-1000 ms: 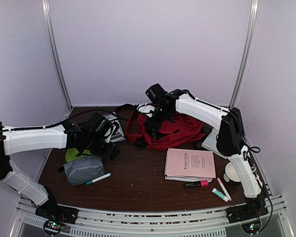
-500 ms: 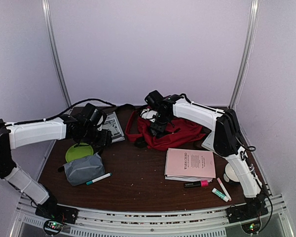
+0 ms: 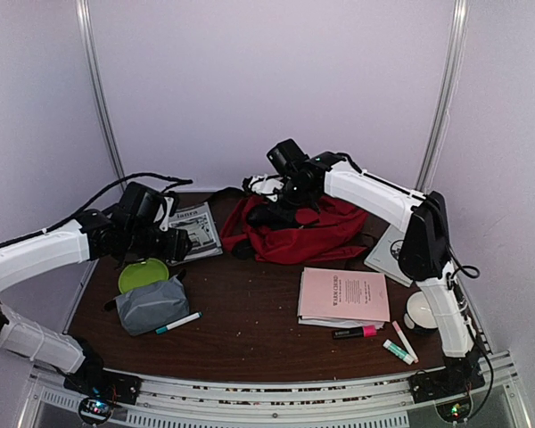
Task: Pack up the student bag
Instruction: Open the largest pocket of the student bag, then pass from the right arm to the left
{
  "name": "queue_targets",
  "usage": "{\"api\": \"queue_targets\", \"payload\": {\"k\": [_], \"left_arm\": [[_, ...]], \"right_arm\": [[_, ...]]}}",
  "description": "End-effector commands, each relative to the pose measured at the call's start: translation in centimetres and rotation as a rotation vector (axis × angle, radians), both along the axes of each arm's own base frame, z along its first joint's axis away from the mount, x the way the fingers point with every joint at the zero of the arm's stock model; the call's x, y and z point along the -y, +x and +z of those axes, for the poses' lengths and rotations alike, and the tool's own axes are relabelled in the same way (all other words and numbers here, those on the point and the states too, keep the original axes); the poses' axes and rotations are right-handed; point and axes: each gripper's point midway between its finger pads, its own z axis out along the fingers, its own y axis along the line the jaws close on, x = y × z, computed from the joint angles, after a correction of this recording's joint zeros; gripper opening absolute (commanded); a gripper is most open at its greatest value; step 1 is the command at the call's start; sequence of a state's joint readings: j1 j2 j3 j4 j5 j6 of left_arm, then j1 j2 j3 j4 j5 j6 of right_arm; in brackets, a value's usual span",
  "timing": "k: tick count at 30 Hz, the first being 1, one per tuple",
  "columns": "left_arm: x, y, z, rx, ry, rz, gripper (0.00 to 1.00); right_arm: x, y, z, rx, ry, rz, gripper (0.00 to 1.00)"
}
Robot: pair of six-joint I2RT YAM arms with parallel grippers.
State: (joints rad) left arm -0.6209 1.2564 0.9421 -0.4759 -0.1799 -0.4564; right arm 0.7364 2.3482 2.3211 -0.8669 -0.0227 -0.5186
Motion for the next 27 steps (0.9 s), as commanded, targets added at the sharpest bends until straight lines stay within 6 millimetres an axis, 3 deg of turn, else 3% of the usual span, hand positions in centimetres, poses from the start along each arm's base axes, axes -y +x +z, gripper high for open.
{"api": "queue_targets", "payload": {"k": [1, 6, 10, 14, 17, 20, 23, 25, 27], "left_arm": [[-0.6, -0.9, 0.5, 0.047, 0.04, -0.066, 0.62], [-1.6, -1.6, 2.4, 0.136, 0.051, -0.087, 0.63], [-0.1, -2.5, 2.9, 0.165, -0.019, -0.177, 0.63], [1.1, -2.4, 2.0, 0.121, -0.07, -0.194, 0.55], [1.8, -2.0, 1.5, 0.095, -0.076, -0.205, 0.53], [3.5, -1.4, 2.8, 0.132, -0.123, -0.26, 0.58], [6.4, -1.5, 6.2, 0.269, -0.231, -0.375, 0.68], [7.8, -1.3, 8.5, 0.398, -0.238, -0.426, 0.81], [9.1, -1.1, 9.3, 0.459, -0.228, -0.474, 0.87]], "right_arm": [[-4.8, -5.0, 8.7, 0.063, 0.186, 0.192, 0.0], [-6.1, -8.8, 10.8, 0.011, 0.275, 0.341, 0.0], [-5.3, -11.6, 11.6, -0.026, 0.287, 0.467, 0.0], [-3.7, -11.8, 11.3, -0.023, 0.266, 0.46, 0.0], [-1.6, -11.7, 9.8, -0.043, 0.233, 0.457, 0.0], [0.8, -12.5, 8.2, -0.06, 0.187, 0.472, 0.0], [3.3, -13.4, 6.6, -0.056, 0.144, 0.474, 0.0], [4.1, -13.2, 7.3, -0.06, 0.22, 0.445, 0.0], [4.6, -12.5, 8.6, -0.095, 0.356, 0.409, 0.0]]}}
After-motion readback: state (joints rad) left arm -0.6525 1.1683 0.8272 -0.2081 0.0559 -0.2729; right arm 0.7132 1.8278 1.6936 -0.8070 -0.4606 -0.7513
